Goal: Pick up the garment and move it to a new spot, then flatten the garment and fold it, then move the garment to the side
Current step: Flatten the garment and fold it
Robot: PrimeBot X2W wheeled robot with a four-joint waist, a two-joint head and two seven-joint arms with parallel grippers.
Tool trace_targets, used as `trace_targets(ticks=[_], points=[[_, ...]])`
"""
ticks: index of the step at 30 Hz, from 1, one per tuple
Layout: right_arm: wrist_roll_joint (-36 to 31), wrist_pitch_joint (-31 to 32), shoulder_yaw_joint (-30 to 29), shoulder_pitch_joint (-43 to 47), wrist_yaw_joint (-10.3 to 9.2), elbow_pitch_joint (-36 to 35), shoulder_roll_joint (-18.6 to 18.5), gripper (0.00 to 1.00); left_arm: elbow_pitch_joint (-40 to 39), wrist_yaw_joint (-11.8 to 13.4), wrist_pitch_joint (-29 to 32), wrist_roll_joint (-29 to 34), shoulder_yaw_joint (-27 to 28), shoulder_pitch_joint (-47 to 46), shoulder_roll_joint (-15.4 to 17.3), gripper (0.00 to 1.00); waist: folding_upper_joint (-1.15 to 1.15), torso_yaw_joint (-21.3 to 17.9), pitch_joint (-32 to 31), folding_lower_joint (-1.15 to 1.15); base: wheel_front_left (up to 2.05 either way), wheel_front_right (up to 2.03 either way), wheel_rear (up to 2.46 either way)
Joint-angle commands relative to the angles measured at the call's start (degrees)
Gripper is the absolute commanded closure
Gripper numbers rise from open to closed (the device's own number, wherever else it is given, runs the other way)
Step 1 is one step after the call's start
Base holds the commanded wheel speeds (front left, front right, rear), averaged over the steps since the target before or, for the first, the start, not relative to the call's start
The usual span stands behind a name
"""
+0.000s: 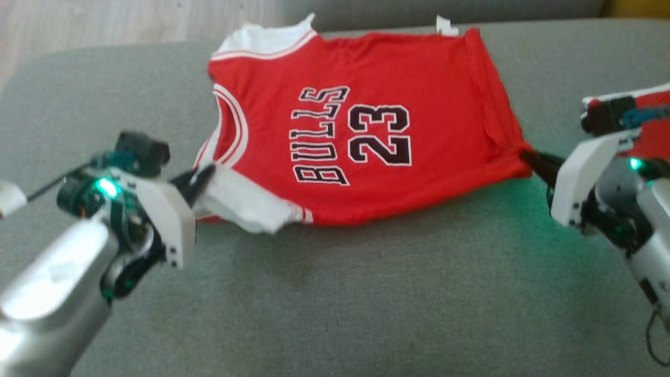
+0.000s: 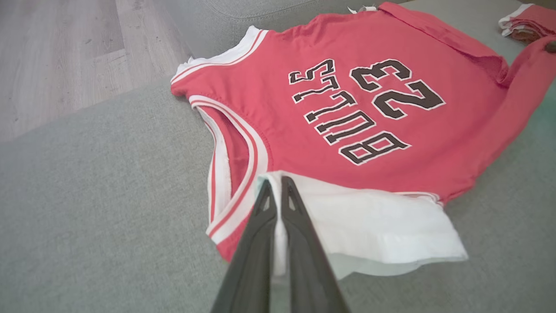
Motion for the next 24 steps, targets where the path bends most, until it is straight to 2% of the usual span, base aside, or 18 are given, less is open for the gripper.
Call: trace_targets(ticks=[1,11,20,21,22,23,24], points=[[-1.15,-0.36,-0.91,-2.56,-0.05,-0.1,0.21,1.0,1.05,-0.46,0.17,1.06,2.99,-5.32,1.09,1.0,0.0,-0.31,1.86,-0.01,0.0,0.0,0.0],[-4.79,-3.56,-1.8,-8.51,-0.05,7.02,5.14,1.0,14.47,-0.43,-3.51,5.32,2.91,-15.25,-3.74,1.0,0.0,-1.4,4.82,-0.01,0.0,0.0,0.0],[-5.94,-6.7,-0.78,-12.51,-0.05,10.92,7.85,1.0,23.48,-1.42,-7.24,8.66,1.27,-21.53,-7.47,1.0,0.0,-2.53,7.13,-0.01,0.0,0.0,0.0],[-6.21,-7.51,-0.97,-13.01,-0.05,11.58,7.99,1.0,24.58,-1.28,-8.19,9.12,1.23,-22.25,-7.95,0.68,0.0,-2.61,7.36,-0.01,0.0,0.0,0.0],[-6.75,-8.85,-1.3,-13.61,-0.05,12.24,8.14,1.0,25.6,-0.8,-9.59,9.67,1.33,-22.96,-8.43,0.08,0.0,-2.66,7.57,-0.01,0.0,0.0,0.0],[-7.23,-10.2,-1.66,-14.1,-0.05,12.96,8.4,0.0,26.67,-0.26,-11.0,10.15,1.44,-23.52,-8.92,0.0,0.0,-2.72,7.71,-0.01,0.0,0.0,0.0],[-7.35,-11.16,-1.98,-14.49,-0.05,13.63,8.88,0.0,27.66,0.11,-12.35,10.62,1.46,-24.01,-9.39,0.0,0.0,-2.77,7.79,-0.01,0.0,0.0,0.0]])
